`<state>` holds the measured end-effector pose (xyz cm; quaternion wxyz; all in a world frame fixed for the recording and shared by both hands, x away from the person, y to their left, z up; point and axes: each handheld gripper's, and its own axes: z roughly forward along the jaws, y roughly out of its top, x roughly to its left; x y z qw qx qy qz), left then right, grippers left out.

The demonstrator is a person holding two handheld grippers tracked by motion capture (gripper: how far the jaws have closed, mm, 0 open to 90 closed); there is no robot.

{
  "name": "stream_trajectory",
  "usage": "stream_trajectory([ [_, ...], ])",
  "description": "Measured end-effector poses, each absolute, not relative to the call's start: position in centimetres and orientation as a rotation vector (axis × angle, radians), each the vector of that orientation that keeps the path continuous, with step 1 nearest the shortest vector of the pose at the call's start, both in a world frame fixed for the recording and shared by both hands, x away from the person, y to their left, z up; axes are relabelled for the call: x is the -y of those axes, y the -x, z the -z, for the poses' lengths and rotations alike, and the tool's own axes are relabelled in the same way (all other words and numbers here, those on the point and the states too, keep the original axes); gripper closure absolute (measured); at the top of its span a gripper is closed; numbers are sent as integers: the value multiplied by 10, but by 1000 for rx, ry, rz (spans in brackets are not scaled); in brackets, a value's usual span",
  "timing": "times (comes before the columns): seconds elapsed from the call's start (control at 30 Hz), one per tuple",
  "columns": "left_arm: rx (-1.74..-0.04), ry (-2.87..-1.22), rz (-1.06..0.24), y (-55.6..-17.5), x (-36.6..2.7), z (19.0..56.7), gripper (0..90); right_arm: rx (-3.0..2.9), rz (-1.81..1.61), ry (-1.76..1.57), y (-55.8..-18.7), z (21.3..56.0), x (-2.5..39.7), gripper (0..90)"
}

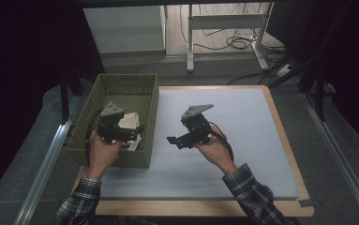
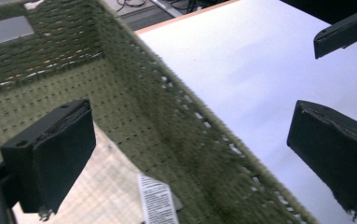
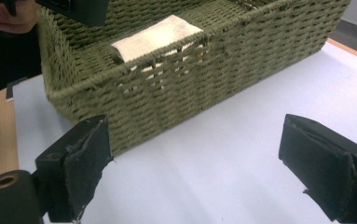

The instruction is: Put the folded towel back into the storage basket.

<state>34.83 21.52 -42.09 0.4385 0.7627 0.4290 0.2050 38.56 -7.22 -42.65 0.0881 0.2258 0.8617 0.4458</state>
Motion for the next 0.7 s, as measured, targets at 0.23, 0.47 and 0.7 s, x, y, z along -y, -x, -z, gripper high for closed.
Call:
stream_trajectory([
  [0.23,-1017,-1905,-507,-340,-196,418,0,-2561,-1288,-662,-379,428,90,57],
  [0.47,-981,-1916,-493,-334,-176,421,0,-2544,-1295,-682,-374,429,109,52],
  [0.7,-932,-1916,-477,-329,-154,428,0,-2526,-1266,-708,-368,428,134,51],
])
